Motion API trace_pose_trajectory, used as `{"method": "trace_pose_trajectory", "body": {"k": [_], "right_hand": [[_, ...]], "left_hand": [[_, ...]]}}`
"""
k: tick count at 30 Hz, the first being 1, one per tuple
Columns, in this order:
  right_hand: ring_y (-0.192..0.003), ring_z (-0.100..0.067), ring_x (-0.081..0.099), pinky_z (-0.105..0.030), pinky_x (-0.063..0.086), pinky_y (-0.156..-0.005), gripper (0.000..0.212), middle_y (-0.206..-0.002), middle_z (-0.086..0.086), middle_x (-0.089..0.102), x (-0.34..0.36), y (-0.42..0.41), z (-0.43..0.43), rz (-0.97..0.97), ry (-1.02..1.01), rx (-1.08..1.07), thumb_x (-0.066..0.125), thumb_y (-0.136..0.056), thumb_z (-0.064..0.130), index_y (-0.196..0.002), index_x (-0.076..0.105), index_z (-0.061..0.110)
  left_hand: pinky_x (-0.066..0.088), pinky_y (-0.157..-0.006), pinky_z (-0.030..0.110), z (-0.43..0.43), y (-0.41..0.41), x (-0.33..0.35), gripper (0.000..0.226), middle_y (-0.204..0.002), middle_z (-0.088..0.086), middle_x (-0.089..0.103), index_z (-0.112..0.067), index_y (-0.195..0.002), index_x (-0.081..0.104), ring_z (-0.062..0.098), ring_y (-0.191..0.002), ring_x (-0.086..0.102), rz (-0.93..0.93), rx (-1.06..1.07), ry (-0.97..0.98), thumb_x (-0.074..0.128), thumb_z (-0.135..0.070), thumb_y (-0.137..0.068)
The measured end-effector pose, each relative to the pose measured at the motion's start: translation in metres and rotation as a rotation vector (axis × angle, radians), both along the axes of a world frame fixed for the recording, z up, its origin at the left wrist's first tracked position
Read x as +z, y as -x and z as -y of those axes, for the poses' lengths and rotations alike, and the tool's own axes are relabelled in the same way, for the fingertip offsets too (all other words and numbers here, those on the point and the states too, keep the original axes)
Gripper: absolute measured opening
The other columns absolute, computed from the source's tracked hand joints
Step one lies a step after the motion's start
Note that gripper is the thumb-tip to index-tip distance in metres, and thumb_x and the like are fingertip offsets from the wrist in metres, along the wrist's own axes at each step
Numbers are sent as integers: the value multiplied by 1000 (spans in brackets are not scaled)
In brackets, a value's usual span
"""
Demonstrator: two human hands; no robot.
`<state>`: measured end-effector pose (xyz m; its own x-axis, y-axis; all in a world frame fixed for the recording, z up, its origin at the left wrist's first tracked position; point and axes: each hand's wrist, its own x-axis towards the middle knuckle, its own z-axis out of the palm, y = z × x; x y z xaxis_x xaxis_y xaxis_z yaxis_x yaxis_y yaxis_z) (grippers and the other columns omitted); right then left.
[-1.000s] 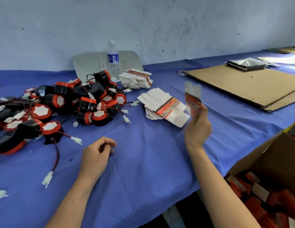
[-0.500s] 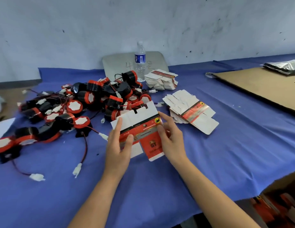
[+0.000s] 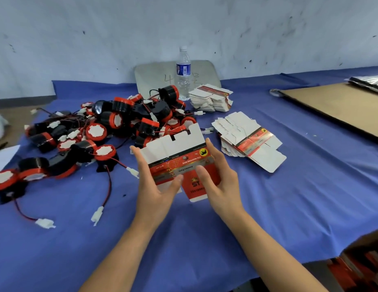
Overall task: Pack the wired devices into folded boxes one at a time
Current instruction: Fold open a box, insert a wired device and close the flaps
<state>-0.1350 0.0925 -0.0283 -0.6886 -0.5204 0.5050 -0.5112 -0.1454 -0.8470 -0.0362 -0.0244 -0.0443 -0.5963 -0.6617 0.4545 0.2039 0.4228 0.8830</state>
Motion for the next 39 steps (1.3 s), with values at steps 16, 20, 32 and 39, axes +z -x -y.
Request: {"method": "trace_pose_trajectory", "body": {"k": [16,20,32,39], "right_hand": [[-138,-18,37,-43,40,-106,67,-147,14,38,-1,-6,5,-524,-22,-140,53,-88,54,-142,36,17],[-145,-18,26,-47,29,-114,81,-154,-3,35,1,-7,7,-470,-178,45,42,-89,65,-145,40,7],[-149,-15,14,-48,30,-115,100,-161,6,17,-1,-7,11,-40,-81,127,67,-74,62,-151,12,31],[-130,-7,49,-37,43,-107,85,-143,9,49,-2,-1,9,105,11,63,70,-76,27,-146,23,35]], "left_hand": [[54,-84,21,-2,-2,0,55,-138,-16,44,-54,-114,30,7,-124,52,-136,-15,61,72,-48,-79],[48,-89,14,-17,-1,3,73,-132,-35,49,-60,-136,14,4,-122,55,-100,-90,45,63,-46,-84],[53,-72,16,-8,-3,4,25,-99,-18,72,-29,-103,65,7,-95,69,-16,-16,-195,56,-48,-89],[49,-89,16,-14,-3,3,54,-122,-24,62,-38,-130,45,-1,-114,59,60,-174,-152,60,-55,-80]]}}
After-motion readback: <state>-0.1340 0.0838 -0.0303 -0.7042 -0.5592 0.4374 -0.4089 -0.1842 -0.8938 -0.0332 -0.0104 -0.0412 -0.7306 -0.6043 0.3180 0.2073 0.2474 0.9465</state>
